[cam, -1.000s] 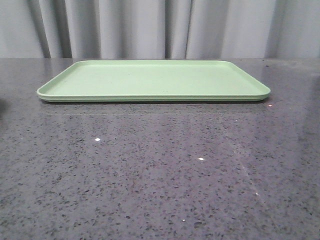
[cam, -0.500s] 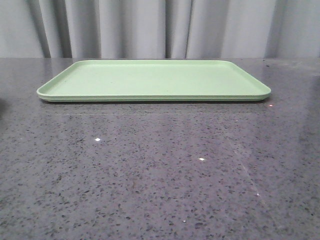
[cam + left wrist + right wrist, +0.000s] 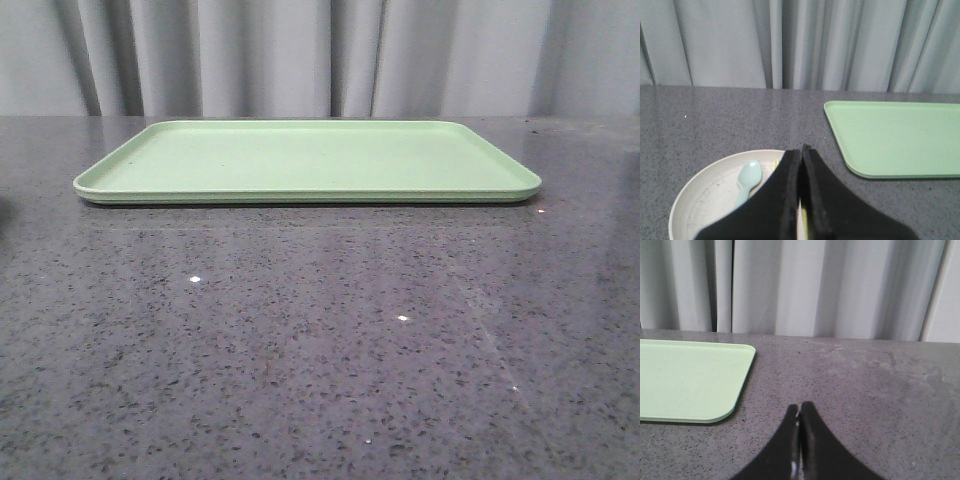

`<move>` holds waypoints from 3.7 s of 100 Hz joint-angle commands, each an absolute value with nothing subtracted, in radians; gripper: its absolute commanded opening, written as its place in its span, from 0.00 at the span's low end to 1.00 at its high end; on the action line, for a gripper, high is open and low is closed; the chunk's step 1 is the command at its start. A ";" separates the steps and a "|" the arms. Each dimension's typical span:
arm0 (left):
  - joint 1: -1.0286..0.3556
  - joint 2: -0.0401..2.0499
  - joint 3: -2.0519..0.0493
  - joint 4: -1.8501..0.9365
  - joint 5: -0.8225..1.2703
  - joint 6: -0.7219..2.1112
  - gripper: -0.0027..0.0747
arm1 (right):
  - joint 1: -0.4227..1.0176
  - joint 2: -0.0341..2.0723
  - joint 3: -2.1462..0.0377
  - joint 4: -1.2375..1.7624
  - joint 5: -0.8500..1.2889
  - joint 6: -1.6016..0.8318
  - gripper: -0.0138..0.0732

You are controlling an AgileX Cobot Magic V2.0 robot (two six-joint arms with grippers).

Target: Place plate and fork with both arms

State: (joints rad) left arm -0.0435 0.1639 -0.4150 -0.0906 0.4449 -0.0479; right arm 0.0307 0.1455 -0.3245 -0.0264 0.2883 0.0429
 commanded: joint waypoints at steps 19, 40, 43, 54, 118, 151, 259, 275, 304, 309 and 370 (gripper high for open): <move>-0.048 0.422 -0.751 -0.105 0.783 -0.059 0.01 | 0.026 0.361 -0.625 -0.037 0.494 0.036 0.08; -0.048 0.557 -0.904 -0.114 1.016 -0.059 0.01 | 0.026 0.483 -0.778 -0.037 0.714 0.036 0.08; -0.048 0.566 -0.914 -0.116 1.027 -0.059 0.01 | 0.026 0.493 -0.791 -0.037 0.740 0.036 0.08; -0.048 0.578 -0.928 -0.123 1.050 -0.059 0.01 | 0.026 0.507 -0.809 -0.037 0.765 0.036 0.08; -0.048 0.578 -0.928 -0.076 1.050 -0.044 0.33 | 0.026 0.507 -0.809 -0.037 0.812 0.036 0.41; -0.048 0.578 -0.928 -0.074 1.005 -0.044 0.70 | 0.026 0.507 -0.809 -0.037 0.813 0.036 0.72; 0.217 0.953 -0.928 0.138 0.620 -0.068 0.66 | 0.026 0.507 -0.809 -0.037 0.797 0.036 0.72; 0.265 1.057 -0.928 0.089 0.611 -0.023 0.66 | 0.026 0.507 -0.809 -0.037 0.797 0.036 0.72; 0.305 1.172 -0.928 0.000 0.598 0.031 0.66 | 0.026 0.507 -0.809 -0.037 0.804 0.036 0.72; 0.305 1.185 -0.928 0.000 0.601 0.031 0.66 | 0.026 0.507 -0.809 -0.037 0.806 0.036 0.72; 0.305 1.329 -0.928 -0.017 0.633 0.031 0.66 | 0.026 0.507 -0.809 -0.037 0.810 0.036 0.72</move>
